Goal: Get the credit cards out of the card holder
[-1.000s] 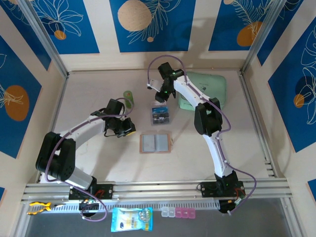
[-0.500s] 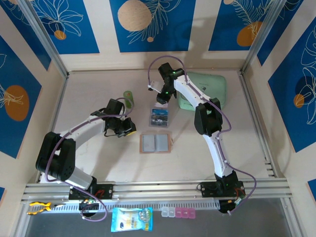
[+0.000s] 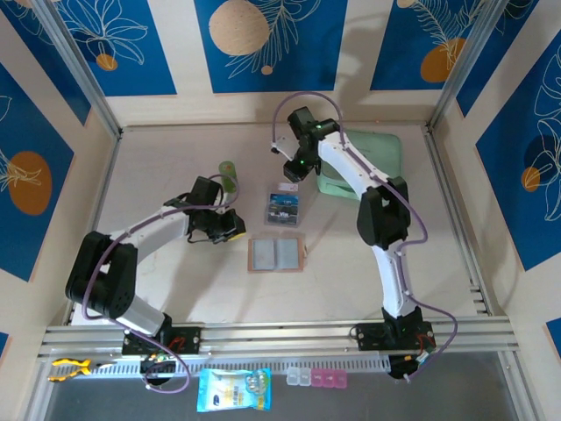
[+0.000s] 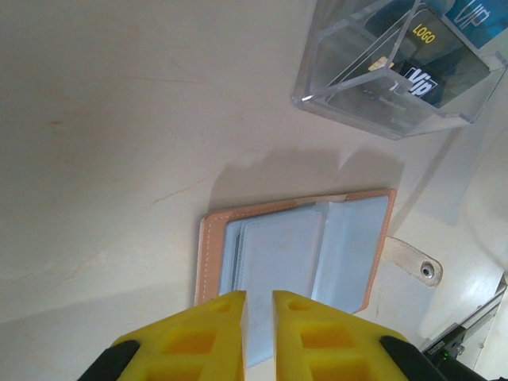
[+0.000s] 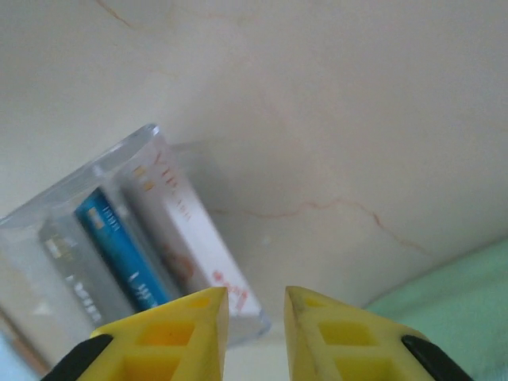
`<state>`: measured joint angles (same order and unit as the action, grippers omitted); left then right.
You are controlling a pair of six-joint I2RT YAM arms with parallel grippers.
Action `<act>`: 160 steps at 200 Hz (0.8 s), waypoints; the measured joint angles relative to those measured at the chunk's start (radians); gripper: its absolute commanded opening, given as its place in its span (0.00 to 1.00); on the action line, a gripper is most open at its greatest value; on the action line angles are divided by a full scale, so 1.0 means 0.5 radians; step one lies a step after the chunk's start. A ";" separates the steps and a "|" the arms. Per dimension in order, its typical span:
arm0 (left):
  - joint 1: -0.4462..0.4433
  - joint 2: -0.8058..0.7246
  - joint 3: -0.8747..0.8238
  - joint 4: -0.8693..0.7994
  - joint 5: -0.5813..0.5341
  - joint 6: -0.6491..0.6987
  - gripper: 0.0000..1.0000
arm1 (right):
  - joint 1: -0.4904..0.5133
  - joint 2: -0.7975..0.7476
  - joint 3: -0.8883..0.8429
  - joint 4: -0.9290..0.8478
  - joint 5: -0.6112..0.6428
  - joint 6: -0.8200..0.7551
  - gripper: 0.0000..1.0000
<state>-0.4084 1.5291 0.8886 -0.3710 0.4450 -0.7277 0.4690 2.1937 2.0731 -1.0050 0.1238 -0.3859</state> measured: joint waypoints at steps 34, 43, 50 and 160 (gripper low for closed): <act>-0.036 0.011 -0.058 0.080 0.002 -0.014 0.16 | -0.008 -0.343 -0.499 0.130 0.008 0.224 0.27; -0.040 0.011 -0.078 0.094 0.002 -0.017 0.16 | -0.011 -0.375 -0.587 0.156 0.011 0.261 0.28; -0.041 0.011 -0.093 0.105 0.002 -0.022 0.16 | -0.016 -0.384 -0.657 0.188 0.018 0.291 0.28; -0.041 0.011 -0.160 0.144 0.001 -0.045 0.16 | -0.075 -0.267 -0.860 0.481 0.023 0.410 0.29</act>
<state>-0.4290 1.5345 0.8085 -0.2989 0.4454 -0.7502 0.4316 2.0602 1.6432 -0.7643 0.1352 -0.1806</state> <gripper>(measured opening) 0.163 0.287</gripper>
